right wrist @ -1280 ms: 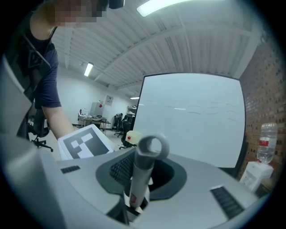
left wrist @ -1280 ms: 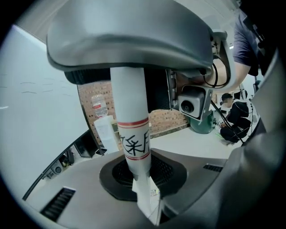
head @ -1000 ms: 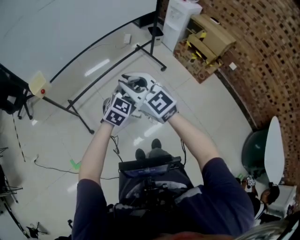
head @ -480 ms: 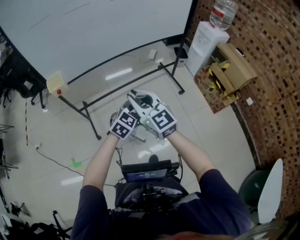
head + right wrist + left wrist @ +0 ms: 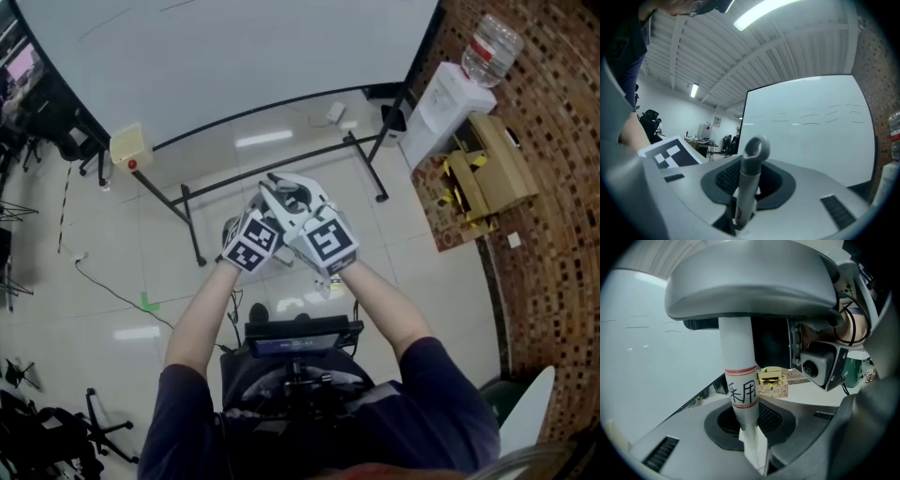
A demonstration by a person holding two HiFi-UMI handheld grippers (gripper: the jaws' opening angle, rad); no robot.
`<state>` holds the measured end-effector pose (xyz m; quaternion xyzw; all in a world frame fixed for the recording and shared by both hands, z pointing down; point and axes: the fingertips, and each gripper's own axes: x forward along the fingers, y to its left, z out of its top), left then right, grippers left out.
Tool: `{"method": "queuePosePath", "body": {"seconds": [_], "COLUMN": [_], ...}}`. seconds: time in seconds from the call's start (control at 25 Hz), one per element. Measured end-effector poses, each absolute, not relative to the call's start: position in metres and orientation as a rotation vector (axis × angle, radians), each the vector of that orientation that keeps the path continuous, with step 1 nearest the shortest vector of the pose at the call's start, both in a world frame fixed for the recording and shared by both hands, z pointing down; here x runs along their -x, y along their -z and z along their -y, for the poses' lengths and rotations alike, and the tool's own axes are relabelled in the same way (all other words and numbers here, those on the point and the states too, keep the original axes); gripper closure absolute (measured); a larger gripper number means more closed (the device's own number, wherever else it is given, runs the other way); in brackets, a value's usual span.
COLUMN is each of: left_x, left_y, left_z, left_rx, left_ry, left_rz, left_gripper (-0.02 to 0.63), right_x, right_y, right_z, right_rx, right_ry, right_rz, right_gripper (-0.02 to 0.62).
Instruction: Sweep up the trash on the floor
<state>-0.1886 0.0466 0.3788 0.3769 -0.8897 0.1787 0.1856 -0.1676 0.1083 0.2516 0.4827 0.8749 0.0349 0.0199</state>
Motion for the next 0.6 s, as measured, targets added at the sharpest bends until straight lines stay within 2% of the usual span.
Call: {"method": "queuePosePath", "body": {"seconds": [0.32, 0.6], "left_x": [0.215, 0.249], "left_y": [-0.388, -0.419], "left_z": [-0.074, -0.122], "left_rx": [-1.043, -1.064], "left_ry": [-0.482, -0.419], "left_rz": [2.528, 2.497], "left_gripper": [0.563, 0.565], "right_x": [0.197, 0.227], "right_y": [-0.265, -0.299], "right_z": [-0.133, -0.187], "right_rx": [-1.562, -1.742], "right_ry": [-0.127, -0.334], "right_rz": [-2.717, -2.684], "right_gripper": [0.513, 0.499]}}
